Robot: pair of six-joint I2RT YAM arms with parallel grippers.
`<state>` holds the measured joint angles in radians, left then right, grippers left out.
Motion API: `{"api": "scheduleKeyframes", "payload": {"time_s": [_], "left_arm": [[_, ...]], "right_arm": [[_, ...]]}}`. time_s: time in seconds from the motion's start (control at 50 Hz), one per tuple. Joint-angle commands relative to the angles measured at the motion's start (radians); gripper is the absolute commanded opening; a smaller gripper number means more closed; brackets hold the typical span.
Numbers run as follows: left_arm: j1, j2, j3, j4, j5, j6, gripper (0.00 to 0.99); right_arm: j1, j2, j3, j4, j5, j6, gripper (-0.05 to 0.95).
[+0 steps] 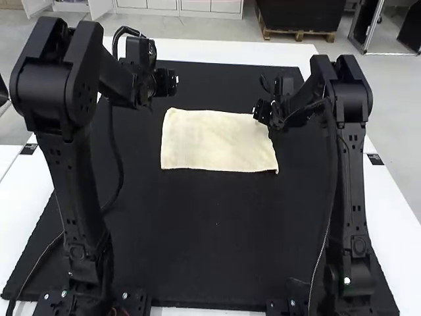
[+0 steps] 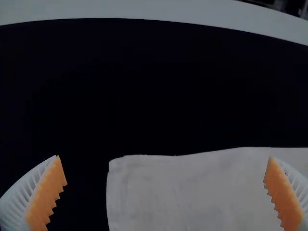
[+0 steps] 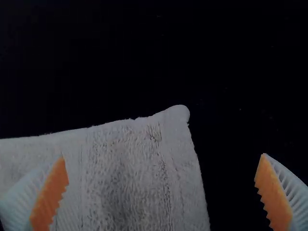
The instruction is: Fold the towel.
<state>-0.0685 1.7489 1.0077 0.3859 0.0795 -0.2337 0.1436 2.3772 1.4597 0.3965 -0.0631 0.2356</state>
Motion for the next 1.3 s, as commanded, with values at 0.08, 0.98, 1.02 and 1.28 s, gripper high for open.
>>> {"api": "scheduleKeyframes", "payload": {"time_s": [0.08, 0.98, 1.02, 1.28], "left_arm": [[-0.008, 0.012, 0.032, 0.007, 0.014, -0.007, 0.97], [-0.02, 0.014, 0.02, -0.022, 0.019, -0.001, 0.97], [-0.019, 0.014, 0.019, -0.021, 0.019, -0.001, 0.97], [-0.017, 0.012, 0.006, -0.027, 0.02, 0.0, 0.97]], "right_arm": [[-0.012, 0.019, 0.045, -0.002, 0.002, 0.01, 0.89], [0.056, 0.088, 0.09, -0.139, 0.002, 0.011, 0.7], [0.062, 0.089, 0.091, -0.147, 0.003, 0.008, 0.7], [0.097, 0.097, 0.091, -0.174, 0.011, 0.001, 0.54]]}}
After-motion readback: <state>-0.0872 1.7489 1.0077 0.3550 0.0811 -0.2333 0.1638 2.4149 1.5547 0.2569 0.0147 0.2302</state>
